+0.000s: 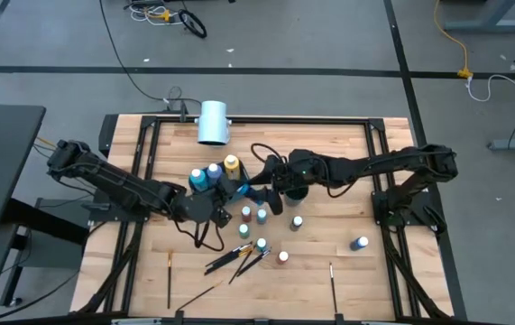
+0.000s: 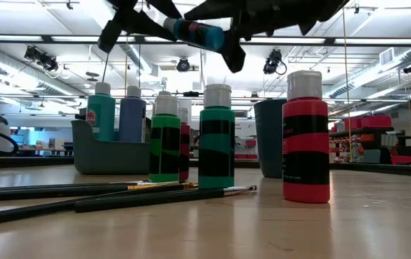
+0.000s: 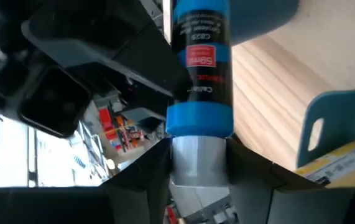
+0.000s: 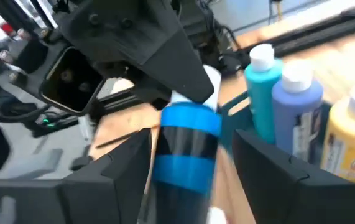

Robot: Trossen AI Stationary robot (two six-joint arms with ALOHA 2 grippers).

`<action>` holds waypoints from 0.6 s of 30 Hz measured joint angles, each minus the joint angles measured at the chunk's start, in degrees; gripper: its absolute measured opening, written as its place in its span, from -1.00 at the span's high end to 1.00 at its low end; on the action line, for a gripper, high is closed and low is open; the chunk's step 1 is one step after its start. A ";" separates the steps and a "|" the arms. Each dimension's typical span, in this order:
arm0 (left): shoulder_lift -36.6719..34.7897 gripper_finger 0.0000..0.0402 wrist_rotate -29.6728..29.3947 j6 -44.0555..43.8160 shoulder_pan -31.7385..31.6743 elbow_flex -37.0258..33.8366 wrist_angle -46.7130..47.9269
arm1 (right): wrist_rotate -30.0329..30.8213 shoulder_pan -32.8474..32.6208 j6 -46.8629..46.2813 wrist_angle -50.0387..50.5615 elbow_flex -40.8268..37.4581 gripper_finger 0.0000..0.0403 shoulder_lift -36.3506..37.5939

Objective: Pick & Place Paint Supplies
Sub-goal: Put the small blue paint bottle into the blue bin

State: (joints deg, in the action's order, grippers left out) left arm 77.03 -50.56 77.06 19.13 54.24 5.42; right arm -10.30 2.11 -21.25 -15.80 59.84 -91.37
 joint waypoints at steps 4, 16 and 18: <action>0.00 0.36 2.63 0.07 -1.61 0.02 -1.70 | 0.10 0.96 -0.76 0.70 0.00 -0.03 -1.22; -0.04 0.12 6.92 -8.48 -4.52 0.01 -2.45 | -2.26 1.49 5.19 2.98 -0.01 0.39 -1.40; -0.04 0.09 6.87 -15.15 -4.52 -0.02 -2.95 | -2.40 1.46 5.46 3.40 -0.01 0.38 -1.31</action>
State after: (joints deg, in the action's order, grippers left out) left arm 76.99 -43.69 61.91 14.61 54.22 2.48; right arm -12.70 3.57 -15.79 -12.40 59.83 -92.68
